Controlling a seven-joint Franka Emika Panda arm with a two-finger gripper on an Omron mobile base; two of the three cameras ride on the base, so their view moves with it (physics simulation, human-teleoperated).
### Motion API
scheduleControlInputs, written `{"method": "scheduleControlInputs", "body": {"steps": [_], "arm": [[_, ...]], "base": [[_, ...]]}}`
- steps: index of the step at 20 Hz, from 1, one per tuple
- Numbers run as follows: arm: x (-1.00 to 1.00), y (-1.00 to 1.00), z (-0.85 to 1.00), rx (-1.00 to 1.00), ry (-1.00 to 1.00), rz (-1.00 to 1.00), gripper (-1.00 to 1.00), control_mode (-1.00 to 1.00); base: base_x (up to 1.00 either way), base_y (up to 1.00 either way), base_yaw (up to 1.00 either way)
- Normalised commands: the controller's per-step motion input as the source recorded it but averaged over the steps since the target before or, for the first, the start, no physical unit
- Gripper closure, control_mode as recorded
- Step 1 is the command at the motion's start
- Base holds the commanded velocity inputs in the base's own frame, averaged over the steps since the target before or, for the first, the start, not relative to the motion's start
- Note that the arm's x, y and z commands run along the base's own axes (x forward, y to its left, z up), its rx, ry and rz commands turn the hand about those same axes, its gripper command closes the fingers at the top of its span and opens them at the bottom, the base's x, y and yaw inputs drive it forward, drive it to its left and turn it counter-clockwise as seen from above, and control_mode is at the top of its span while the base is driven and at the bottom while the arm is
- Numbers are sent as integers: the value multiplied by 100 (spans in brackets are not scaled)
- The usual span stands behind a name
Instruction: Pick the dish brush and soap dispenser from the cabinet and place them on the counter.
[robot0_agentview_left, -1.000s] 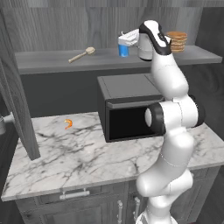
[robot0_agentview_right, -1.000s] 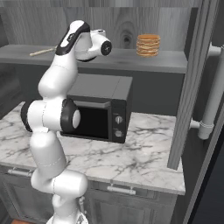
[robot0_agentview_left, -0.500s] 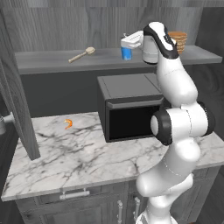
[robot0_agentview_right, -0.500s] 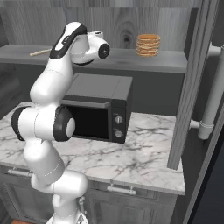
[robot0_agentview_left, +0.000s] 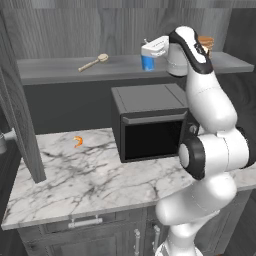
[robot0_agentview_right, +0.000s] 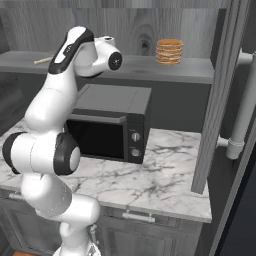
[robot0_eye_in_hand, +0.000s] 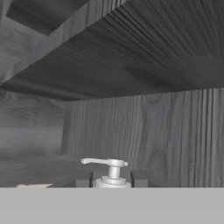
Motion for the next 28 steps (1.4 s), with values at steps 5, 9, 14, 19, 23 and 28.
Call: {"method": "scheduleControlInputs", "body": {"steps": [5,9,14,19,23,28], "arm": [[-44,0,9,0,0,1,100,-100],[-42,0,7,0,0,1,100,-100],[-44,-2,4,0,0,1,100,-100],[-45,-6,5,0,0,1,100,-100],[-45,-8,6,0,0,1,100,-100],[-45,-8,4,0,0,2,100,-100]], "base": [[0,0,0],[0,0,0],[0,0,0],[0,0,0],[0,0,0],[0,0,0]]}}
